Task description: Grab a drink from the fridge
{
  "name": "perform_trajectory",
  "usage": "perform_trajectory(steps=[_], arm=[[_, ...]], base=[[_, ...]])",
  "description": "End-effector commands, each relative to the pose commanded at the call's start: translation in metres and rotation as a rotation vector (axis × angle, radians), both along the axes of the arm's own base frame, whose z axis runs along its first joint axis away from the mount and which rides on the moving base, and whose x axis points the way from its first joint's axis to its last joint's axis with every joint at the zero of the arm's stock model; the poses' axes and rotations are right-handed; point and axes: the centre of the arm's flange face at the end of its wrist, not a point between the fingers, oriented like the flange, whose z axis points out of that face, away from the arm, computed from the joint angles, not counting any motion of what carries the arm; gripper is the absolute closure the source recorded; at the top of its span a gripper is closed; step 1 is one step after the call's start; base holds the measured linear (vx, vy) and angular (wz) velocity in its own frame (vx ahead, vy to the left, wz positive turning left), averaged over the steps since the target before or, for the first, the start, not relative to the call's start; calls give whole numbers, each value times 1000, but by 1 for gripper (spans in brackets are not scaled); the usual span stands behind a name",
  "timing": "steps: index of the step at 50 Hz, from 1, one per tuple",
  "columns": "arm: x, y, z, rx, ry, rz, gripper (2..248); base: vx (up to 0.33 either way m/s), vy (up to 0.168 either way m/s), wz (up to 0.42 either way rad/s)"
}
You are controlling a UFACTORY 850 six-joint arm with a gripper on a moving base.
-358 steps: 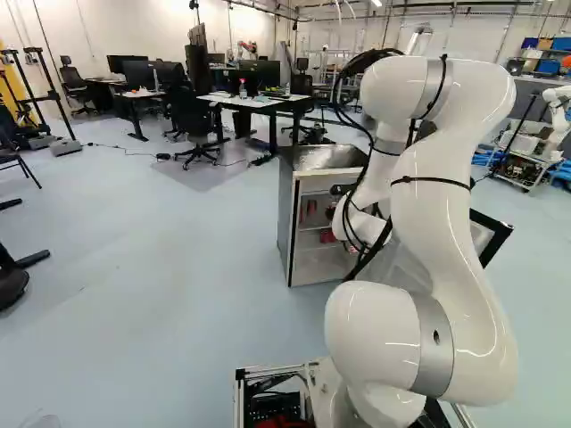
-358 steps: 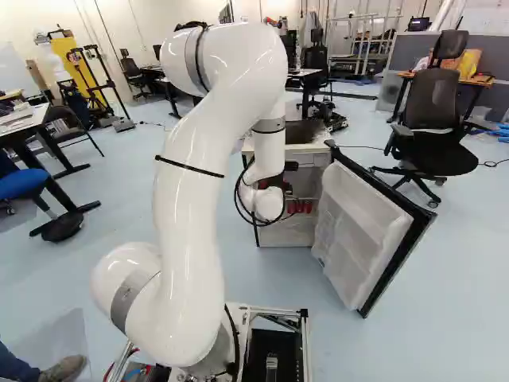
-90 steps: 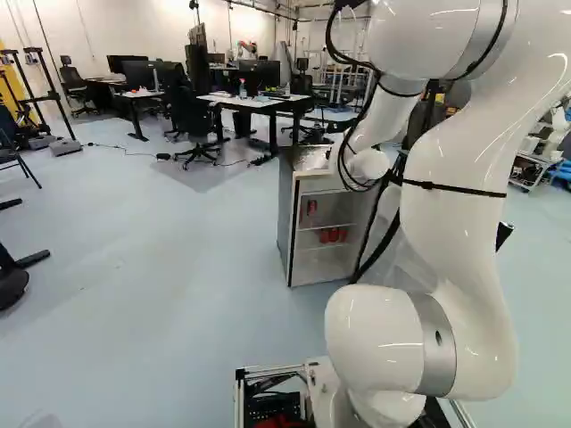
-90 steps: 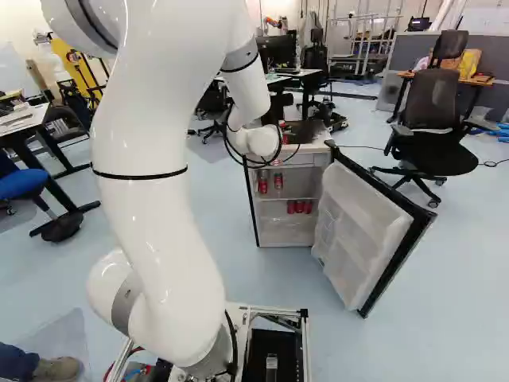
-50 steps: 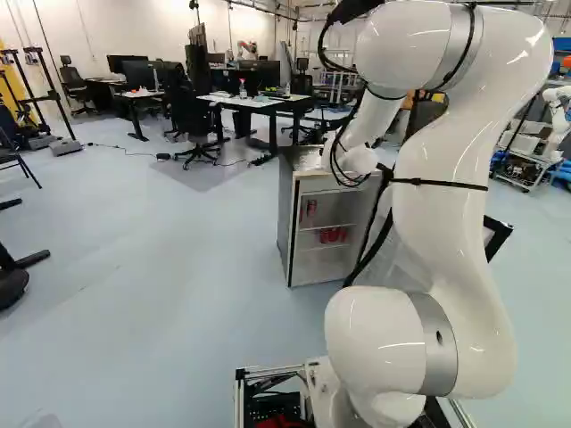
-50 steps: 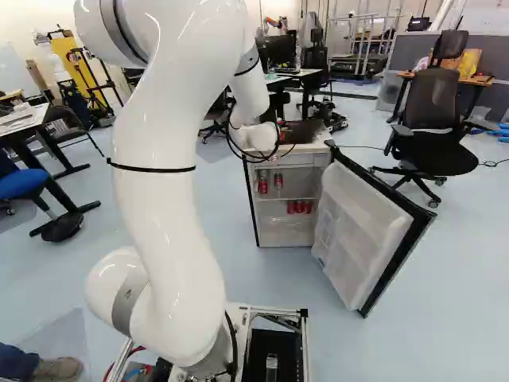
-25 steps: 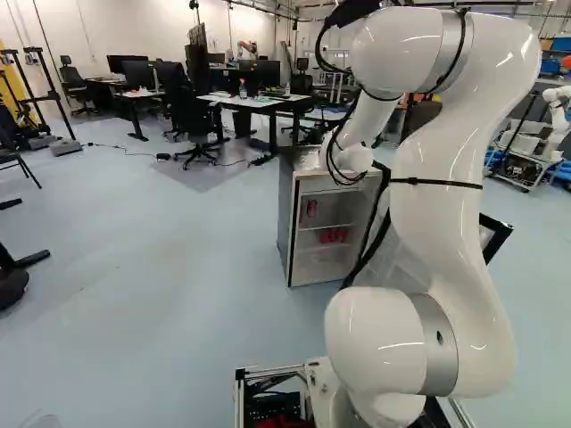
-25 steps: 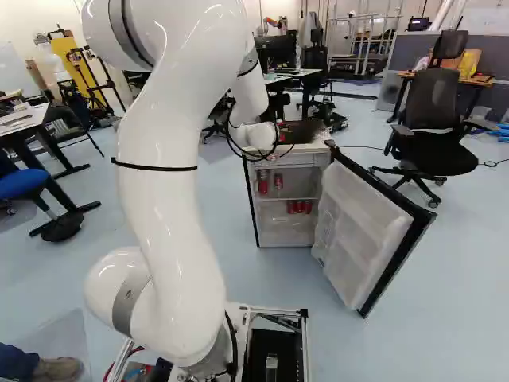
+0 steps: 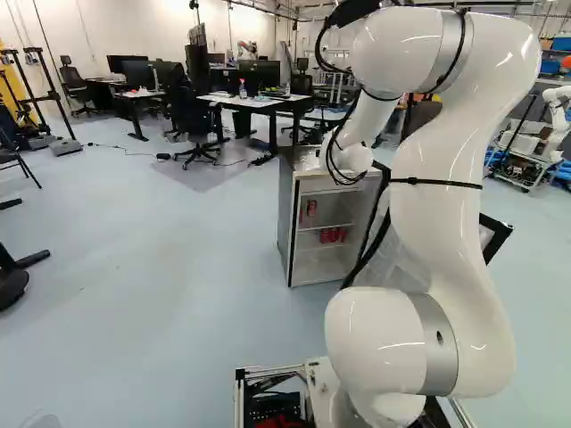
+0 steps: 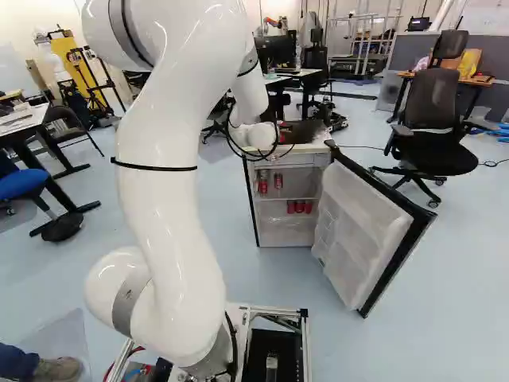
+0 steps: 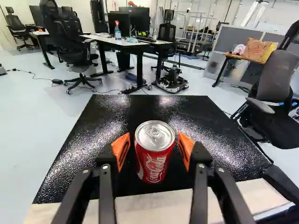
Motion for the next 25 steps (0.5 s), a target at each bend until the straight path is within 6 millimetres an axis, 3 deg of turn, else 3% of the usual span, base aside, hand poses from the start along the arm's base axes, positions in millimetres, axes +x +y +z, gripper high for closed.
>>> perform_trajectory(steps=[1,2,6,7,12,13,25], arm=[[0,0,0,0,0,0,104],[0,0,0,0,0,0,69],[0,0,0,0,0,0,69],[0,0,0,0,0,0,32],[-3,0,0,0,2,-1,32],[-4,0,1,1,3,-1,3],[-25,1,3,4,15,-8,3]], base=[[0,0,0],[0,0,0],[0,0,0],[0,0,0],[0,0,0],[0,0,0],[0,0,0]])
